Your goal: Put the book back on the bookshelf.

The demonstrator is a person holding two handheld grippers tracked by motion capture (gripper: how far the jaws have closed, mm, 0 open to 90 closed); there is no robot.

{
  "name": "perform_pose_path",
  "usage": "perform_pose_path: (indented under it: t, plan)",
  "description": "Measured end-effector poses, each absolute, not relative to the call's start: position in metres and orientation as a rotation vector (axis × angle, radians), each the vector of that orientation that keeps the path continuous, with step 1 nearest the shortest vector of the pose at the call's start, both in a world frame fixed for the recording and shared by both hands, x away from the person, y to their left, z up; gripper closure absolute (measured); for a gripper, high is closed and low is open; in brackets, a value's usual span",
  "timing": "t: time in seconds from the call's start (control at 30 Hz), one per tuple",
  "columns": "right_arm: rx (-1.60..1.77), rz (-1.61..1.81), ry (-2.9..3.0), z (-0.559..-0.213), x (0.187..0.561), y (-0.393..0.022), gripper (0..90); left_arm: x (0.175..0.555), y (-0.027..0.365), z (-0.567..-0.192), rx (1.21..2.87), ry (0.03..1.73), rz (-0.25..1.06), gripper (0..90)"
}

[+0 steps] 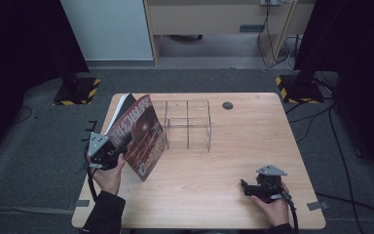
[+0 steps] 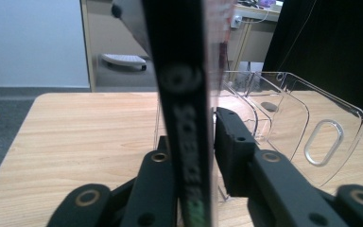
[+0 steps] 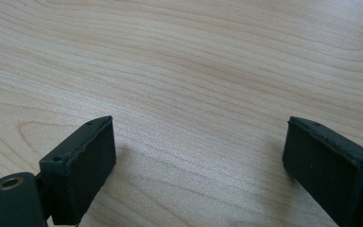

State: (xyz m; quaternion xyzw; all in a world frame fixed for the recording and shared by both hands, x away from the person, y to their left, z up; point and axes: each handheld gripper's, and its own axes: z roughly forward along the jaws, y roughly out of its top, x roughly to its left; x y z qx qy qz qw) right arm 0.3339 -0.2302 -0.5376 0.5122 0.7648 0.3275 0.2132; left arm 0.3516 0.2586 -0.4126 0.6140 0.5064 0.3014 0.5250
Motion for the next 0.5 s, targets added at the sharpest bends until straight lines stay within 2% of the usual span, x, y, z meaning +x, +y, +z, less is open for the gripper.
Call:
perform_pose_path:
  t: [0.17,0.5]
  plan:
    - [1.422,0.909,2.123,-0.538,0.334,-0.230,10.6,0.353,0.259,-0.413,1.417,1.211,0.676,83.2]
    - [1.422,0.909,2.123,-0.538,0.334,-0.230,10.5,0.371,0.246,-0.399,1.325,1.202,0.749,83.4]
